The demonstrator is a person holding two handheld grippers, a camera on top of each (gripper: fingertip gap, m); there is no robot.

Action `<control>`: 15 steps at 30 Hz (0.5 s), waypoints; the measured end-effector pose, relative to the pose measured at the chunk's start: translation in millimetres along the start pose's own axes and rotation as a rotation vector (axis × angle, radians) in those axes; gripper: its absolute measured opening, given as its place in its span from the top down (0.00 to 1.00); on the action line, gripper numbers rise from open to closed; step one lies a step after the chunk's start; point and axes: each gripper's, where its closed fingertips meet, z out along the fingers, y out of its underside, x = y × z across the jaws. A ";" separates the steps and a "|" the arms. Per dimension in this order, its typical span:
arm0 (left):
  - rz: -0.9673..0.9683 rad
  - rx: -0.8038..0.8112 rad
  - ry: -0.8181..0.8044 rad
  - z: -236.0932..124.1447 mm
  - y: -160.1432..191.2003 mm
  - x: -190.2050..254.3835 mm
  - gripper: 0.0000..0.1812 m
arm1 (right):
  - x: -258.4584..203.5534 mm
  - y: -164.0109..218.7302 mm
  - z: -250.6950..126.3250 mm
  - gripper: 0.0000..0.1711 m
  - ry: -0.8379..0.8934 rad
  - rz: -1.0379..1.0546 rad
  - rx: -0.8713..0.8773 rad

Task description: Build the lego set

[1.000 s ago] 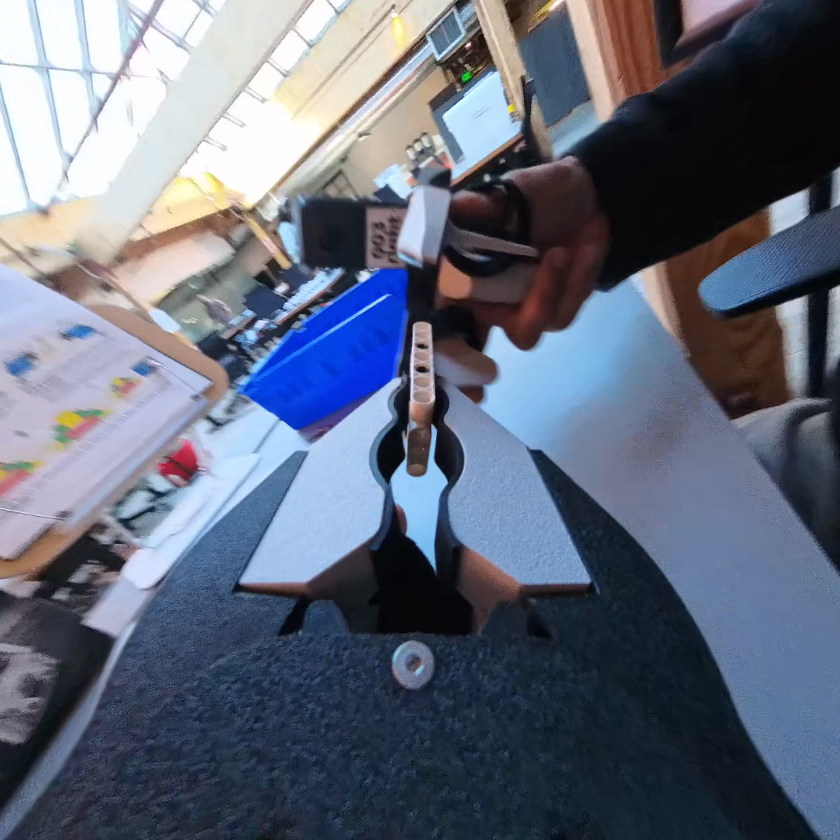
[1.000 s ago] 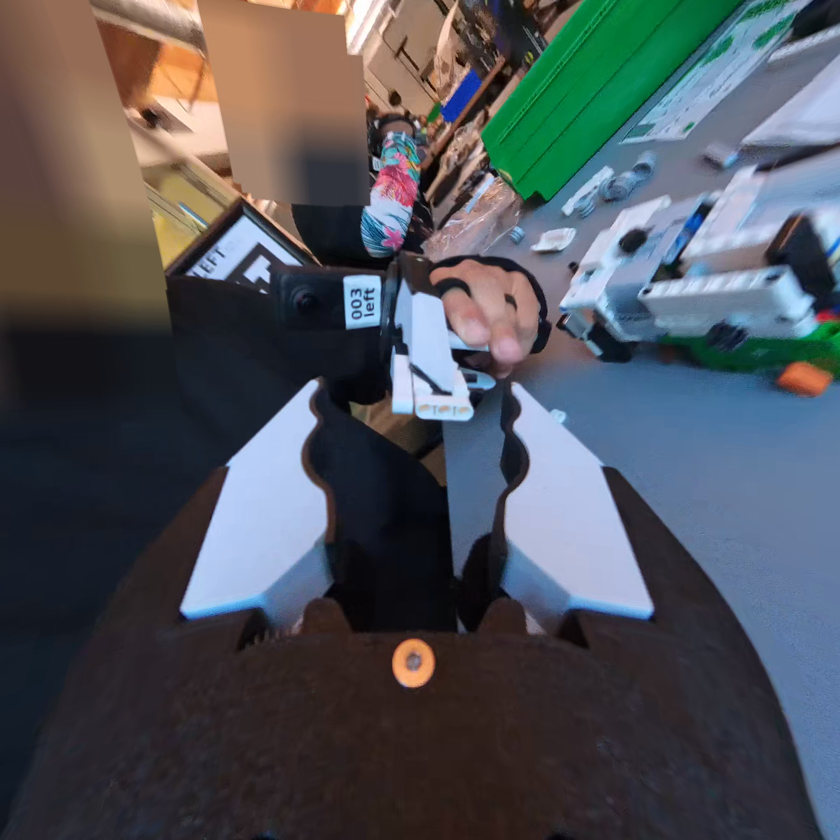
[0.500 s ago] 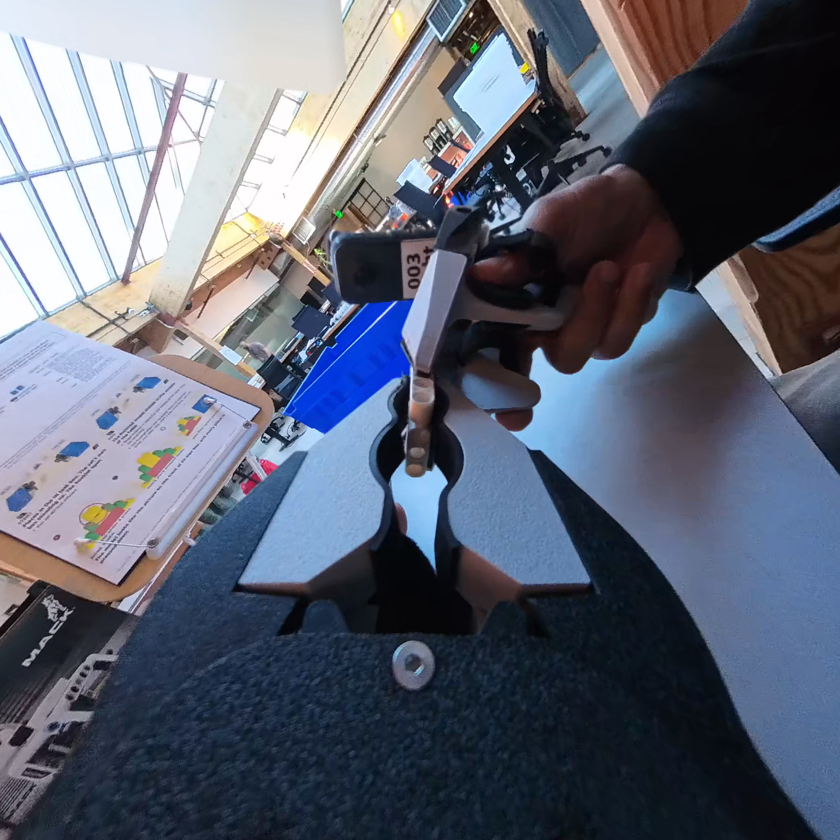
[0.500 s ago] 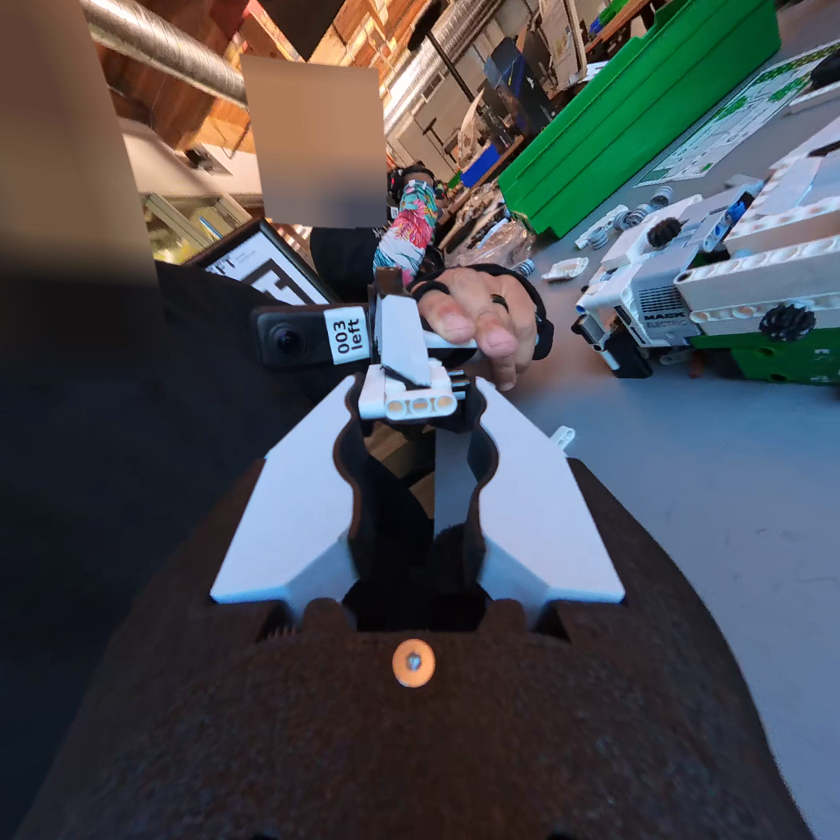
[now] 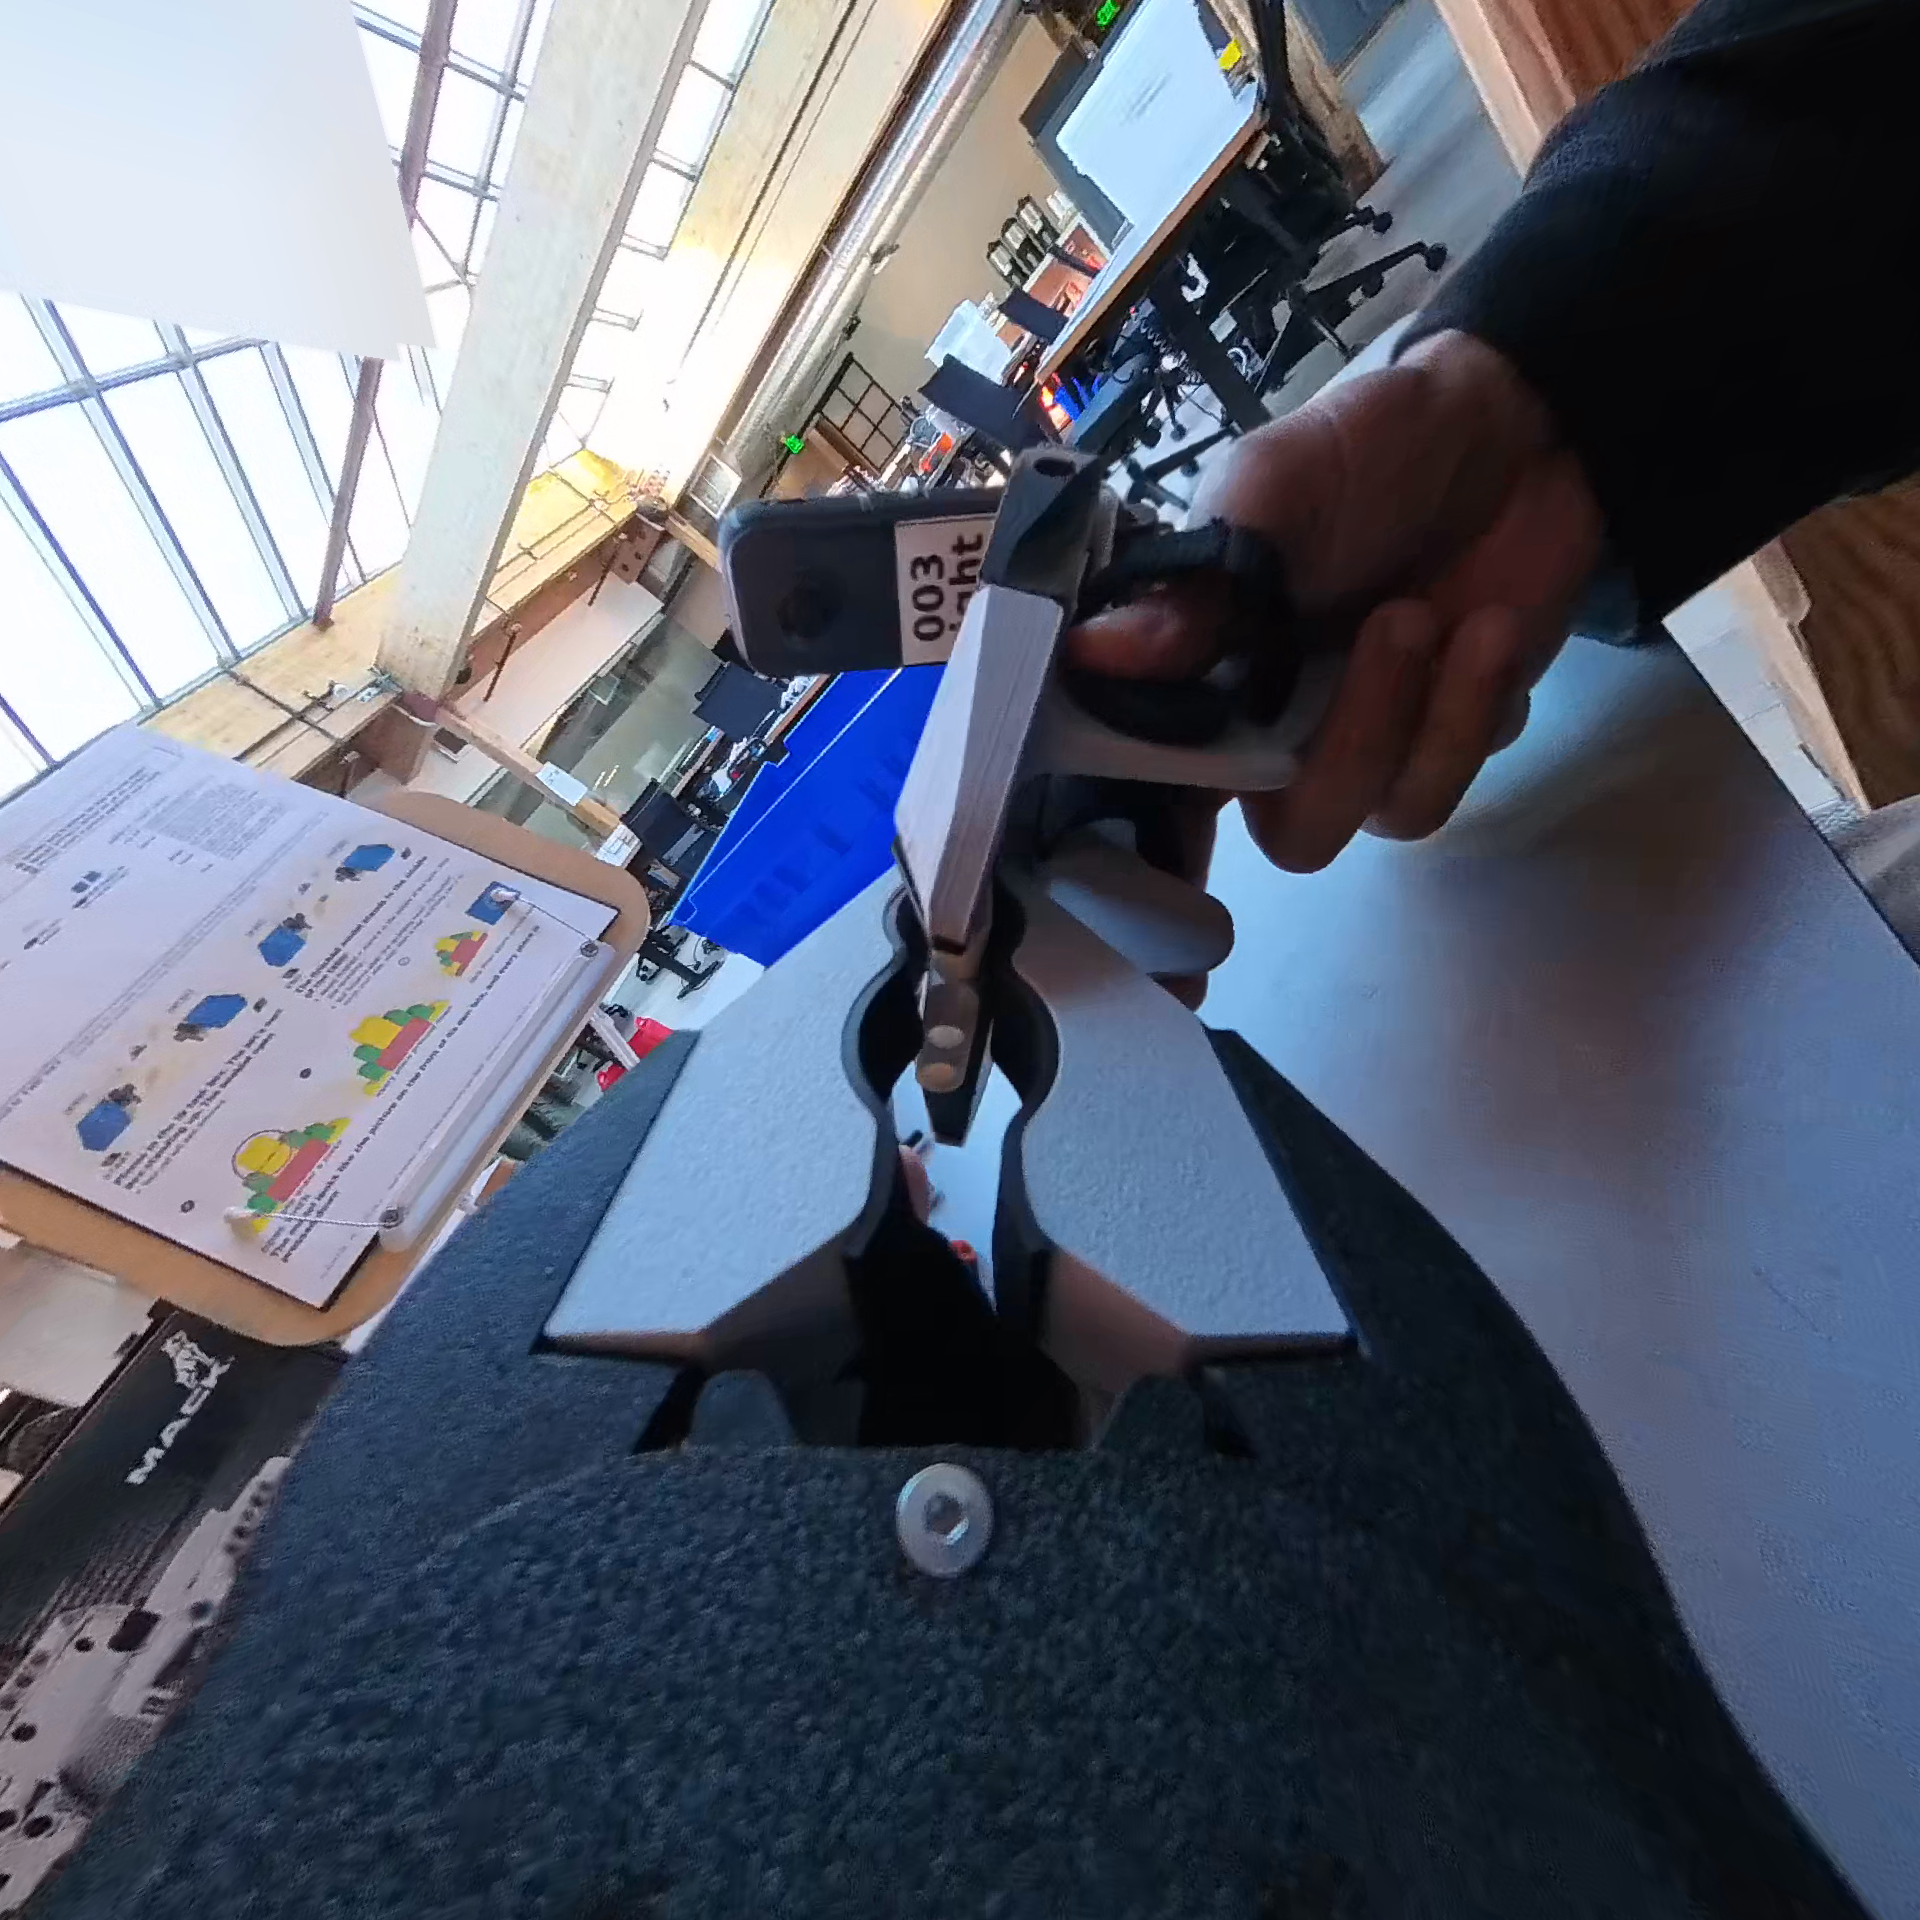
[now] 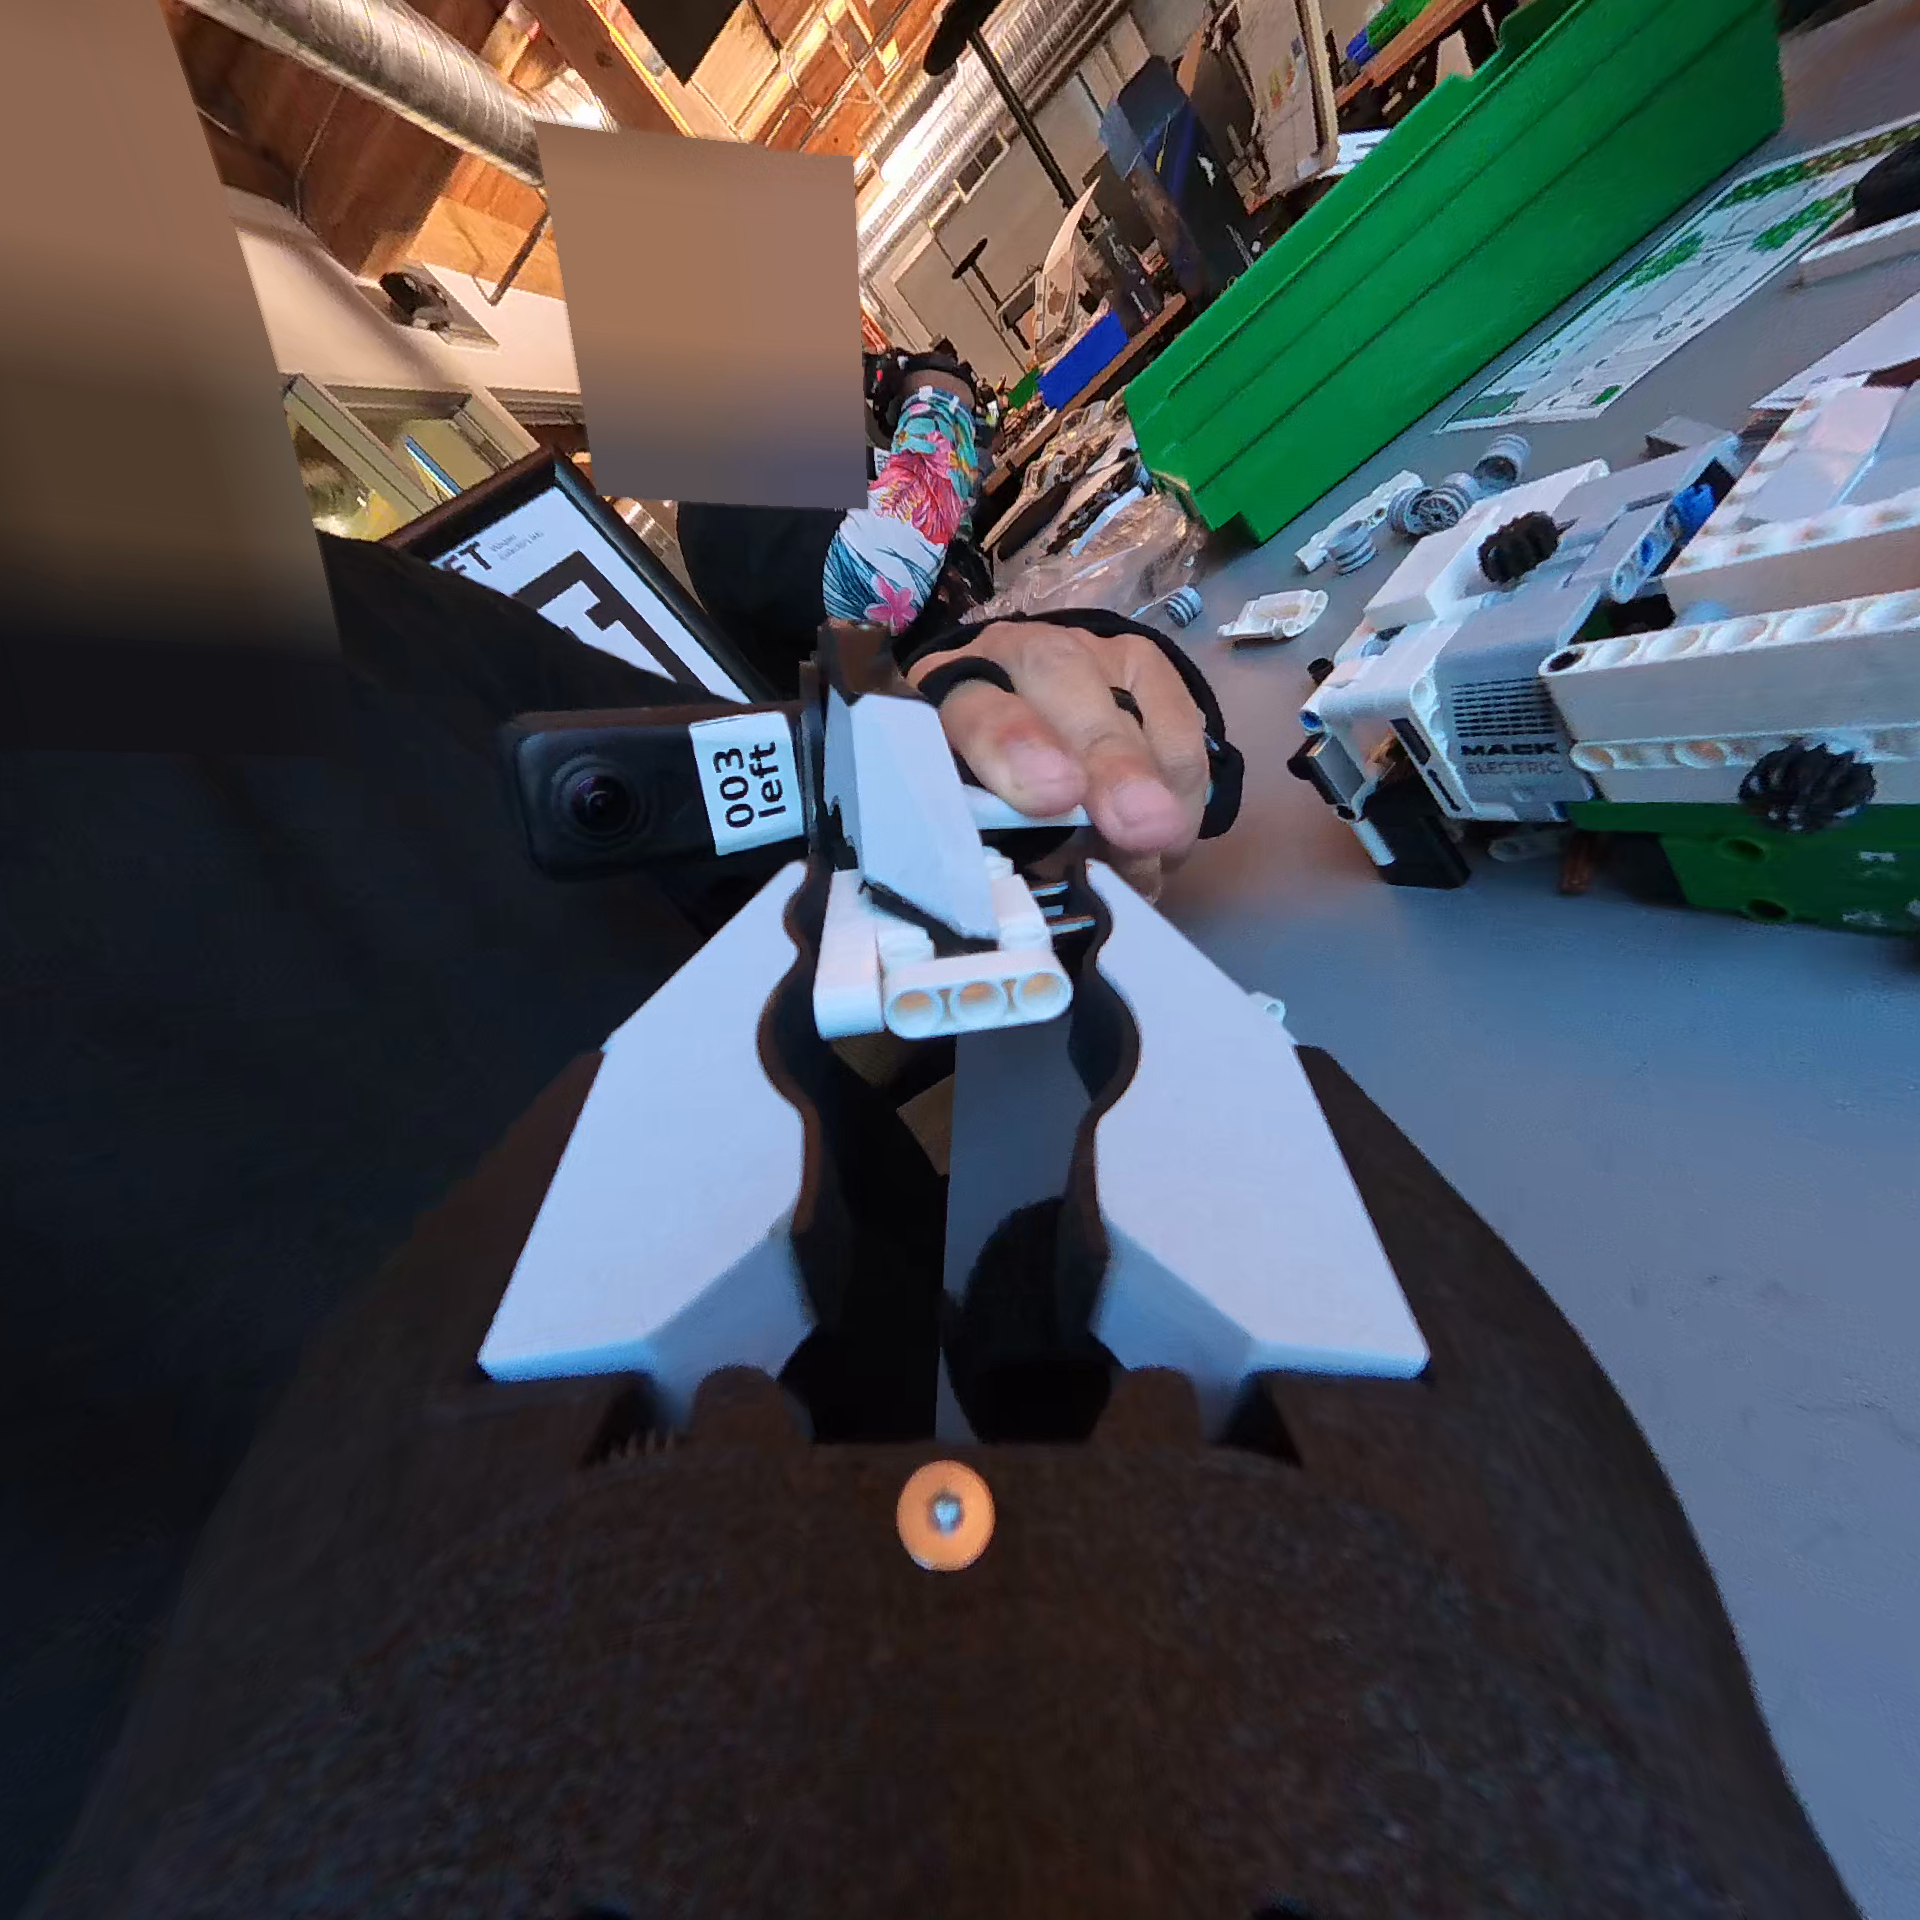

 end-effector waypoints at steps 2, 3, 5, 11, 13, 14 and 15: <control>0.019 -0.006 -0.009 1.5 0.4 1.2 0.97 | -0.2 1.7 -1.5 0.74 -0.006 -0.012 -0.009; 0.026 -0.025 -0.014 3.2 3.9 1.5 0.97 | 3.5 2.2 -3.4 0.74 0.019 -0.022 -0.016; 0.034 -0.097 -0.031 3.1 14.8 -3.3 0.90 | 17.5 -2.2 -11.4 0.74 0.116 -0.101 -0.001; -0.451 -0.281 -0.016 -20.1 41.9 -17.9 0.78 | 19.3 -24.7 -32.6 0.74 0.324 -0.637 -0.012; -0.907 -0.176 0.075 -21.7 21.1 -19.3 0.77 | 14.3 -24.8 -27.7 0.74 0.377 -0.828 -0.045; -1.107 -0.095 0.127 -23.9 8.7 -23.2 0.75 | 10.9 -26.4 -25.8 0.74 0.392 -0.885 -0.042; -1.270 -0.038 0.167 -26.6 1.6 -26.7 0.75 | 6.6 -26.7 -24.4 0.74 0.396 -0.934 -0.039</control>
